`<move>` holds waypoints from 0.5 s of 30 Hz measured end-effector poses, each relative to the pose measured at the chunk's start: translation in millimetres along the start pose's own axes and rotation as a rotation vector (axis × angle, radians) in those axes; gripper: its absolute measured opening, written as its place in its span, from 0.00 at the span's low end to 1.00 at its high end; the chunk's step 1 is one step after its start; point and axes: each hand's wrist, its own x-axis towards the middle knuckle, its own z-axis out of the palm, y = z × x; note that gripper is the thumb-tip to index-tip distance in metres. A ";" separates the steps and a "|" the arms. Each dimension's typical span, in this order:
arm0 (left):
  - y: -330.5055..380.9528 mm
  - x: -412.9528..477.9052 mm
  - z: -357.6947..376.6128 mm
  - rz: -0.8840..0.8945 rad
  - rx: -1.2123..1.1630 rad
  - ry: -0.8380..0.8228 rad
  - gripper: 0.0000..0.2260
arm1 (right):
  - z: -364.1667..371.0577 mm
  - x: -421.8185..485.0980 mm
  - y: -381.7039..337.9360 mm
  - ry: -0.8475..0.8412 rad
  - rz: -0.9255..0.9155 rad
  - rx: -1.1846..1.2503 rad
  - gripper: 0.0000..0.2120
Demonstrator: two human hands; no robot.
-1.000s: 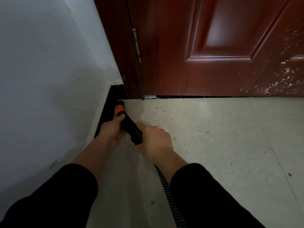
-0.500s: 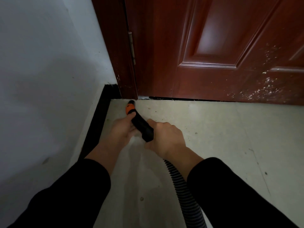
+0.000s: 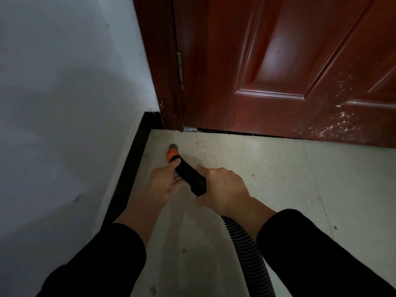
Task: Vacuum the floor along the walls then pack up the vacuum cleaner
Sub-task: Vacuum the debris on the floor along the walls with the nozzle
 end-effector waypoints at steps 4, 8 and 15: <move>0.6 -3.6 -16.6 -0.003 -0.003 0.015 0.20 | 5.0 -0.4 -9.7 -0.018 -0.041 0.015 0.21; 1.7 -3.8 -24.6 0.005 -0.003 0.027 0.21 | 8.6 0.7 -15.6 -0.019 -0.058 0.015 0.21; -6.9 -4.0 9.7 0.001 -0.009 -0.043 0.19 | -4.2 -9.5 7.8 0.009 0.019 -0.010 0.19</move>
